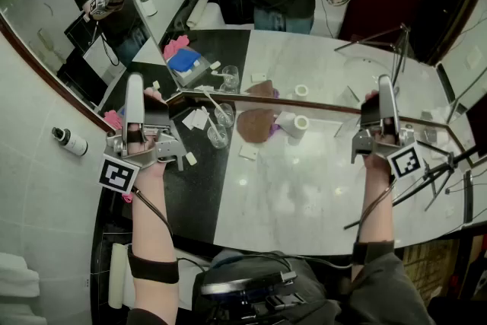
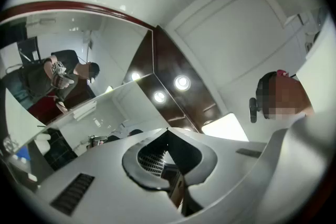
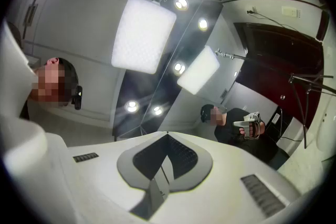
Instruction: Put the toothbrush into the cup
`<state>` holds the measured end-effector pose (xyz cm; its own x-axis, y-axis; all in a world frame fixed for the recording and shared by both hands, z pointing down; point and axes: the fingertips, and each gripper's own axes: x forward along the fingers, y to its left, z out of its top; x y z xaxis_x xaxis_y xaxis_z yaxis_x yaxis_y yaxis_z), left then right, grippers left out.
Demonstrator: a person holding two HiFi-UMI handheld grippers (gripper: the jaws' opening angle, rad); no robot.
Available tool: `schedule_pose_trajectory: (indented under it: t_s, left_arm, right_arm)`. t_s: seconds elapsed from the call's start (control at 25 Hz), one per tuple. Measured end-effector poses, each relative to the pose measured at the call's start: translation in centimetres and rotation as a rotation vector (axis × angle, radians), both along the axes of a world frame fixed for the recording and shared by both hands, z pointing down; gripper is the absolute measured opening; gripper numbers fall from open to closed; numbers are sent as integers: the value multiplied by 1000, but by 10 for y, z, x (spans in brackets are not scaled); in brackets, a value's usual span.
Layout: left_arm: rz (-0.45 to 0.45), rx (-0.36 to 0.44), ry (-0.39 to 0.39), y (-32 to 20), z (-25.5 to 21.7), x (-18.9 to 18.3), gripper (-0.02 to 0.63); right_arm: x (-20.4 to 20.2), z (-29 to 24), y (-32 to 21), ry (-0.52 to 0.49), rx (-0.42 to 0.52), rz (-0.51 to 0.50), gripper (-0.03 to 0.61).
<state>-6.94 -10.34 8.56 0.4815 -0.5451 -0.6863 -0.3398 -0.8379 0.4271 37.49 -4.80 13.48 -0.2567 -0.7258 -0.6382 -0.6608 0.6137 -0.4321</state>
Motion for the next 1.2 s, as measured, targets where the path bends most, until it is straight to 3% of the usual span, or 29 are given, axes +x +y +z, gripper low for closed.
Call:
schedule_pose_trajectory:
  t_s: [0.4,0.68,0.96,1.2]
  left_arm:
    - [-165,-125,-213,-15,64,-56,0]
    - [-291,-253,-431,-22,123,-92,0]
    - [-403,-333,-820,-27,206,-110,0]
    - [-476,-472,-1077,-20,295,-136,0]
  right_arm:
    - [-131,51,-57,264,-155,-125,20]
    - [-223,100,-84,483,-272,-181,20]
    - [-297,181,-97,749,-396,-205,20]
    - [-347,265,-82,999,-518,-246,20]
